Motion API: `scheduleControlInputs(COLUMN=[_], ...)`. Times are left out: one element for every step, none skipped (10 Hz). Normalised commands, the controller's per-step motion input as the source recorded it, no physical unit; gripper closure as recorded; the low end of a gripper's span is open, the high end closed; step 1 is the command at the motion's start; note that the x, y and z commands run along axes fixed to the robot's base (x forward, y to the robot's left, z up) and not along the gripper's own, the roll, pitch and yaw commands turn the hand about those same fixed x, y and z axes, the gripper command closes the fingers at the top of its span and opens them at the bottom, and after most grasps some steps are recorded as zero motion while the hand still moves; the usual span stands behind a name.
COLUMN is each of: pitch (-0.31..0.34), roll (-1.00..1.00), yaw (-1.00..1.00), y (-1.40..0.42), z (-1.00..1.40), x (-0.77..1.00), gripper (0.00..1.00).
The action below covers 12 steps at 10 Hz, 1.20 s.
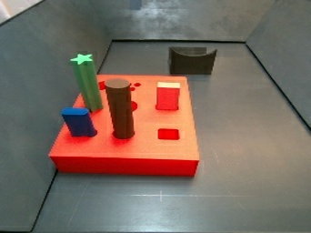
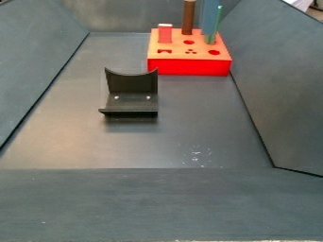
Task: Pick up the arch object. Move up. Rotate the arch object. Move to above the board. Insert the arch object.
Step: Rotate the arch object.
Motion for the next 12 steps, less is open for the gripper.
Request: scheduleControlInputs(pitch=[-0.024, -0.028, -0.032, -0.039, -0.046, -0.044, -0.047, -0.05, -0.05, -0.055, -0.061, -0.058], roll=[0.06, 0.05, 0.04, 0.04, 0.02, 0.02, 0.0, 0.0, -0.02, -0.02, -0.03, -0.04], yaw=[0.1, 0.07, 0.05, 0.05, 0.04, 0.04, 0.03, 0.03, 0.03, 0.03, 0.03, 0.04], y=[0.0, 0.0, 0.0, 0.0, -0.01, -0.01, -0.01, -0.01, -0.02, -0.02, -0.02, -0.02], z=[-1.0, -1.0, -1.0, -1.0, -1.0, -1.0, -1.0, -1.0, -1.0, -1.0, -1.0, -0.8], x=[0.01, 0.01, 0.01, 0.01, 0.02, 0.02, 0.02, 0.02, 0.03, 0.03, 0.03, 0.03], gripper=[1.0, 1.0, 1.0, 1.0, 1.0, 1.0, 1.0, 1.0, 1.0, 1.0, 1.0, 1.0])
